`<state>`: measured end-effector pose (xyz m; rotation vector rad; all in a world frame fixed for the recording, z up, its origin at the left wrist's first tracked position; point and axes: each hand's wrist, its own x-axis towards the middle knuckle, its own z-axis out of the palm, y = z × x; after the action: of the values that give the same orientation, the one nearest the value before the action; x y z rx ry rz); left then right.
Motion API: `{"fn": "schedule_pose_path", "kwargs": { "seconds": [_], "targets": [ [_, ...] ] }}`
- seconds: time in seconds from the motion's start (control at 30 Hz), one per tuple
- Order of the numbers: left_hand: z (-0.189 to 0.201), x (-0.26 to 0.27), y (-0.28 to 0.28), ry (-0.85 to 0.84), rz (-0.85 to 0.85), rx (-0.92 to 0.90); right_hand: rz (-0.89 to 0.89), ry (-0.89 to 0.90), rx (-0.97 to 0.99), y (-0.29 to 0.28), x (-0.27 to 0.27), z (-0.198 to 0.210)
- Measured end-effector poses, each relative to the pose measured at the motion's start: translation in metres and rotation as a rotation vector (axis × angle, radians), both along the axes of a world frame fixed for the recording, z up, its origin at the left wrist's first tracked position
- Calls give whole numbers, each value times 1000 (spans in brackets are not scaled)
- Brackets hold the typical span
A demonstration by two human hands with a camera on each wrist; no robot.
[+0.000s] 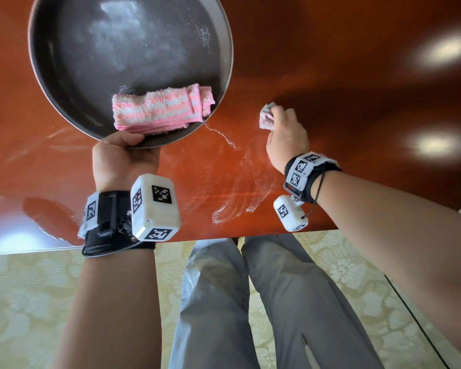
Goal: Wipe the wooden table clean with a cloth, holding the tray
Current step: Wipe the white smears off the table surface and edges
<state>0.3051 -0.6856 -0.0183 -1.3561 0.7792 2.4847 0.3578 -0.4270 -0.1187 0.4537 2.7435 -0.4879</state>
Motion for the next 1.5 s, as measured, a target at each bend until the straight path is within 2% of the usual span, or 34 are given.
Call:
{"fn": "schedule_pose_path", "kwargs": {
  "seconds": [0.23, 0.4, 0.6, 0.77, 0.93, 1.2, 1.37, 1.5],
  "targets": [
    [7, 8, 3, 0, -34, -41, 145, -42, -161, -66, 27, 0],
    [8, 18, 17, -7, -60, -50, 121, -80, -313, -56, 20, 9],
    [18, 28, 56, -2, -112, -37, -233, 33, -582, -7, 21, 33],
    [28, 32, 88, 15, -175, -18, -480, 74, -642, 32, 50, 55],
    [28, 36, 105, 4, -321, -12, -656, 71, -590, 36, 107, 56],
    [31, 59, 94, 23, -542, -8, -902, 66, -519, 6, 190, 47],
    [20, 69, 87, -4, -532, 16, -997, 74, -466, -3, 216, 29],
    [11, 70, 78, -16, -499, 11, -977, 65, -389, -6, 213, 21]
  ]
}}
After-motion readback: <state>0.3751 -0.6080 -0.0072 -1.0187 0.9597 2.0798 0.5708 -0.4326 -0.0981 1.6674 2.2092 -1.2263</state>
